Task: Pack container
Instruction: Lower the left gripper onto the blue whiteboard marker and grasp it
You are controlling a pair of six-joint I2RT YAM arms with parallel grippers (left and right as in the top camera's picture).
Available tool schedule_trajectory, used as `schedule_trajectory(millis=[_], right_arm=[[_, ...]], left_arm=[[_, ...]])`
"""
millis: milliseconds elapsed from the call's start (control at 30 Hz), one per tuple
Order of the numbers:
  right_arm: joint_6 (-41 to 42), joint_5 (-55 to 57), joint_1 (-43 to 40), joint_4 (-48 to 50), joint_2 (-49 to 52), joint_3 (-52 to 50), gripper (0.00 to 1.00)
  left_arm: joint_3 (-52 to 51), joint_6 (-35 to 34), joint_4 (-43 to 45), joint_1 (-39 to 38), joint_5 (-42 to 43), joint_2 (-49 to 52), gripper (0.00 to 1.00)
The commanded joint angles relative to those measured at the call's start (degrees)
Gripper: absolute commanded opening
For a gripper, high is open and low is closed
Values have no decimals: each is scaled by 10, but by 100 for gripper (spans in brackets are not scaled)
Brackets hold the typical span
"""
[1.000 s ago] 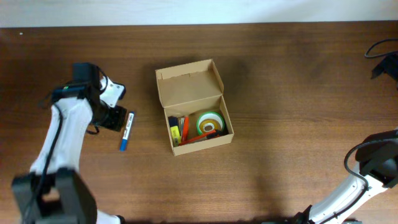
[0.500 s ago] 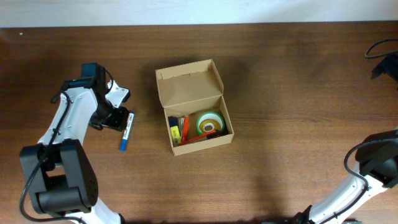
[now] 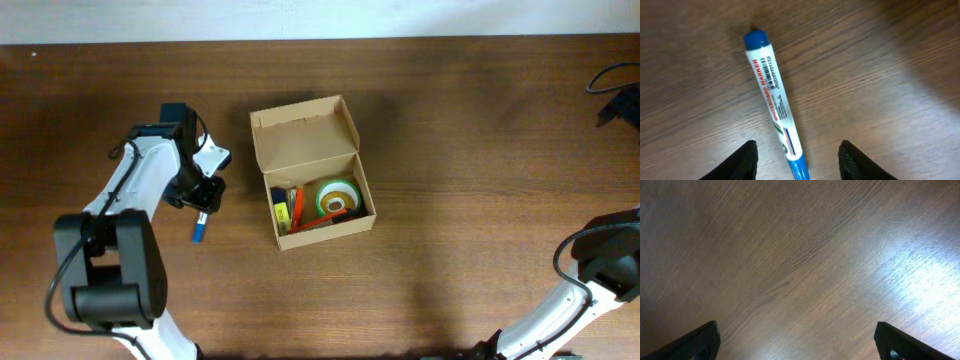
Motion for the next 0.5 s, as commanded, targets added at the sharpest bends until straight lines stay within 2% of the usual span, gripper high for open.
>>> schedule_trajectory(millis=[0, 400, 467], right_arm=[[1, 3, -1, 0, -16, -2, 99], [1, 3, -1, 0, -16, -2, 99], [1, 3, -1, 0, -16, -2, 100]], left_arm=[[10, 10, 5, 1, -4, 17, 49], [10, 9, 13, 1, -4, 78, 48], [10, 9, 13, 1, -4, 83, 42]])
